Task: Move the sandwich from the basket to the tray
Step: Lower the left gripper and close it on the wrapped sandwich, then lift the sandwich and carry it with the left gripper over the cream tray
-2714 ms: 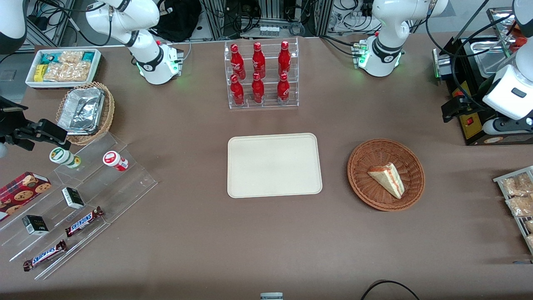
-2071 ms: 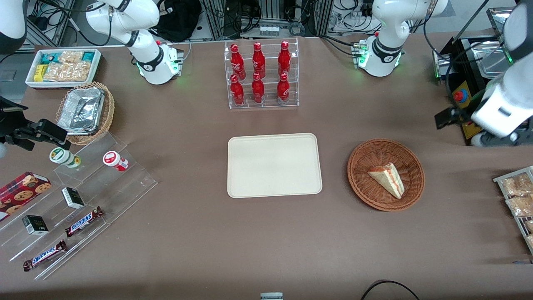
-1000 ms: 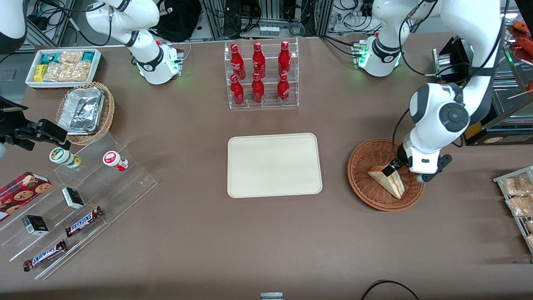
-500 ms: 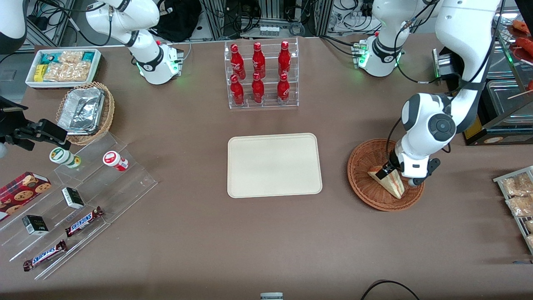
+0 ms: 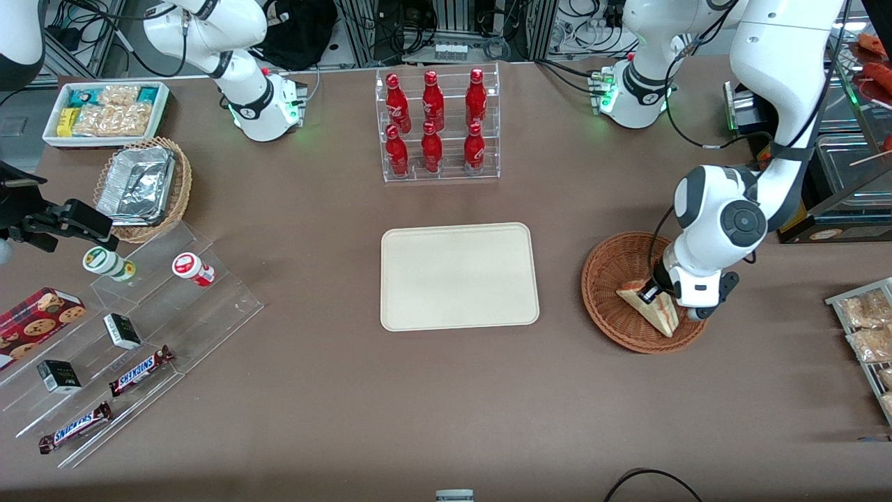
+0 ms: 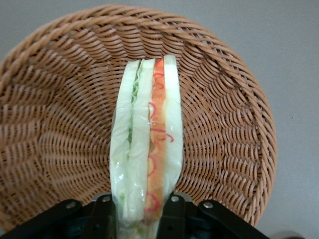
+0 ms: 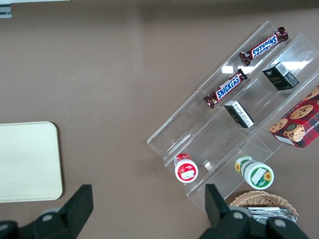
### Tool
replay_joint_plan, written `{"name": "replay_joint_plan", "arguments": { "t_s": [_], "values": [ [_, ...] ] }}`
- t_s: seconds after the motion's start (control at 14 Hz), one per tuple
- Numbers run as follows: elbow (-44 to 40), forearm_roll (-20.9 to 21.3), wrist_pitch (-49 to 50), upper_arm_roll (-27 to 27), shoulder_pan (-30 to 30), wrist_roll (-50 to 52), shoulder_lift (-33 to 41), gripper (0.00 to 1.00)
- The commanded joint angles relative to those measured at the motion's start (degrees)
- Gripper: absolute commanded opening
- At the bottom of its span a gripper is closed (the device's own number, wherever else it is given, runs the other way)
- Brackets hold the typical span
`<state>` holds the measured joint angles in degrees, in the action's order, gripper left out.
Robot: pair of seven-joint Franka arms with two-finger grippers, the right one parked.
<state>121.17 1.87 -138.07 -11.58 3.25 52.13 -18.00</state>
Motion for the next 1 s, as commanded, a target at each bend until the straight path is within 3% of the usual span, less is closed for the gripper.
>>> {"name": "replay_joint_plan", "arguments": {
  "t_s": [0.0,0.36,0.93],
  "values": [
    [-6.53,0.5,12.25,-0.81,0.18,0.69,2.88,0.11],
    [-23.06,0.5,33.02,-0.99,-7.97,1.48,2.71,0.11],
    [-24.13,2.52,27.52,-0.99,-25.12,1.66,-1.06,0.12]
  ]
}}
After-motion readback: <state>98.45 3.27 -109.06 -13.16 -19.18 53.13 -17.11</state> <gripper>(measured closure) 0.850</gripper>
